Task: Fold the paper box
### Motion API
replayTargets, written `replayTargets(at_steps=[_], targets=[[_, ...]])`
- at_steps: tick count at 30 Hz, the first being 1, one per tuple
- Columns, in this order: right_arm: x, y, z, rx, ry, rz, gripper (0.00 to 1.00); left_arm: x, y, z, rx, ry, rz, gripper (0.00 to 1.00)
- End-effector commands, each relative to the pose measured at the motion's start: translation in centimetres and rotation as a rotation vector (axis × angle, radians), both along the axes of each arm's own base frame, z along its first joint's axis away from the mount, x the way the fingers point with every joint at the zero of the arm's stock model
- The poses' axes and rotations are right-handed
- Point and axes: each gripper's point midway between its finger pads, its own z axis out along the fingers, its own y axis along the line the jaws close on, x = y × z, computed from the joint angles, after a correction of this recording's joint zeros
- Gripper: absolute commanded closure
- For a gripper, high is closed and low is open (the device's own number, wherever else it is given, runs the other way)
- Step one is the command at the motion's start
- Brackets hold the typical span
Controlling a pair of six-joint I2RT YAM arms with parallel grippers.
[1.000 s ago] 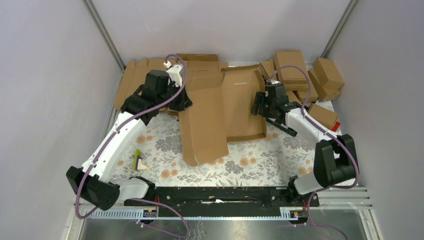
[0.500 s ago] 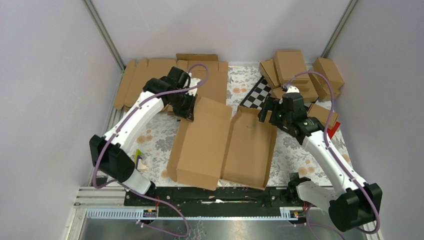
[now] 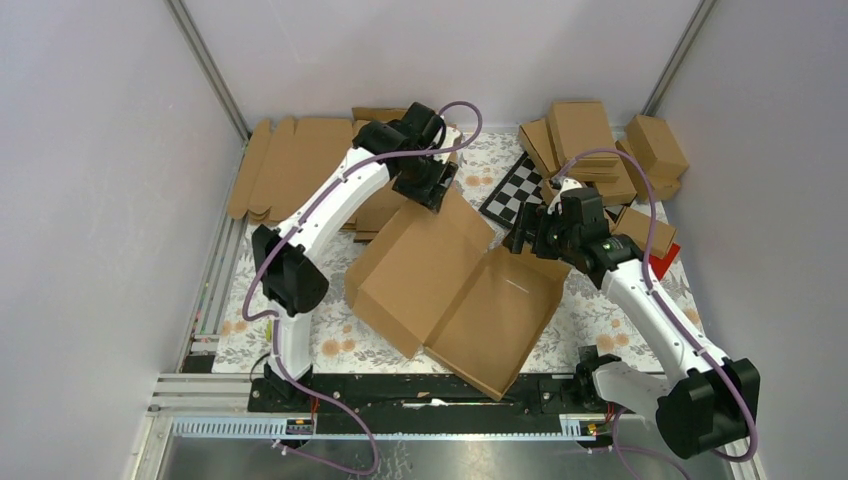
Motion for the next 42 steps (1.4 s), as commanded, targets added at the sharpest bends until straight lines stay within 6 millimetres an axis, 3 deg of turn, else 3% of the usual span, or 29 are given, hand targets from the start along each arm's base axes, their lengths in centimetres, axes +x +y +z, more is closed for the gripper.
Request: replayTargets(at_steps=[1,4,7,10,13,17,23,27,30,34,38,42], targets=[[0.8,0.4,1.2,-0.004,-0.040,0.029,0.00,0.9,-1.4,4.7,-0.126,-0.160,0.063,0.29],[1.3,0.4,0.8,-0.032,-0.030,0.046,0.00,0.9,1.2,6.7,-0.136,-0.296,0.178,0.18],[2.5,0.1,0.4,-0.096,-0.007,0.060,0.00,-0.9,4.2,8.3,-0.170,-0.379,0.274,0.02],[4.1,-0.3,-0.1,-0.164,0.007,0.074,0.00,-3.5,6.4,8.5,-0.228,-0.402,0.354,0.01],[5.3,-0.1,-1.4,-0.198,0.048,0.101,0.00,-6.6,8.0,7.0,-0.279,-0.334,0.442,0.01],[6.0,-0.8,-3.5,-0.266,0.114,0.094,0.01,-11.6,8.7,4.7,-0.363,-0.192,0.458,0.01],[6.2,-2.0,-7.0,-0.363,0.209,0.096,0.16,-17.1,9.2,-0.5,-0.440,0.028,0.540,0.08],[6.3,-1.1,-8.1,-0.338,0.221,0.148,0.24,-18.4,8.5,-2.6,-0.538,0.120,0.621,0.16],[6.2,-0.8,-9.2,-0.329,0.250,0.164,0.26,-18.8,8.1,-3.5,-0.595,0.171,0.677,0.17],[5.8,-0.5,-10.0,-0.319,0.274,0.185,0.39,-18.7,8.6,-4.2,-0.626,0.179,0.774,0.18],[5.6,-0.5,-9.6,-0.317,0.265,0.182,0.56,-18.7,9.4,-5.2,-0.665,0.193,0.900,0.19],[5.6,-0.5,-8.9,-0.309,0.246,0.182,0.65,-19.3,9.8,-7.1,-0.662,0.247,0.982,0.20]])
